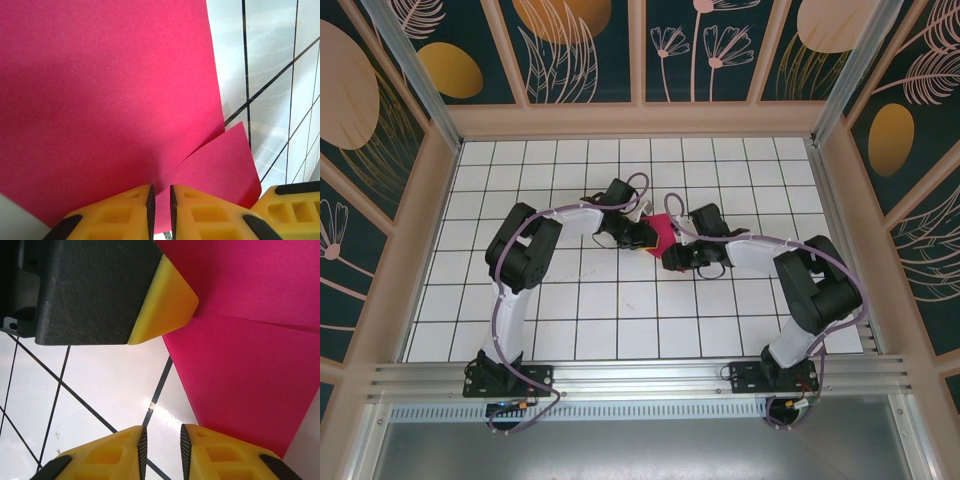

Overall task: Fold a paper plane with a square sheet of paper (fold left side to right side)
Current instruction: Third fold the triangle at the center of the table.

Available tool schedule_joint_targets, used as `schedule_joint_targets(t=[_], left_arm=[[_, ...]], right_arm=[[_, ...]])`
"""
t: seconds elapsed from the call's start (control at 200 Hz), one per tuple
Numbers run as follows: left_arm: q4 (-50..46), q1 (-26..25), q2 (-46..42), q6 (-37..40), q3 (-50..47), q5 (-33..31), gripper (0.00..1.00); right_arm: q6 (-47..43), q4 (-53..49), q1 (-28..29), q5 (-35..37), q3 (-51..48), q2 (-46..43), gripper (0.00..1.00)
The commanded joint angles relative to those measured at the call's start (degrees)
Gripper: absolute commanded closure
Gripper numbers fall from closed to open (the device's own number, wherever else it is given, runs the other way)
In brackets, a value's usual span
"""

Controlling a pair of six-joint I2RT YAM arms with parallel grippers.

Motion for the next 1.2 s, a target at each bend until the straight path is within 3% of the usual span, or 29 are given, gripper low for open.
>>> schedule_joint_targets(t=[0.0, 0.555, 1.196], left_arm=[[-1.9, -0.7, 4.4, 1.7, -1.9, -7.5, 0.8], [-2.3, -0.7, 4.7, 2.1, -1.7, -8.6, 0.81], [-2.7, -0.6, 4.8, 2.4, -1.1, -9.2, 0.81]], right_arm=[[1.0, -1.2, -0.3, 0.1, -0.7, 1.1, 0.72], [2.5, -3.1, -1.5, 1.6, -3.1, 2.2, 0.73], [4.8, -8.1, -3.7, 1.3, -6.9, -7.2, 0.76]])
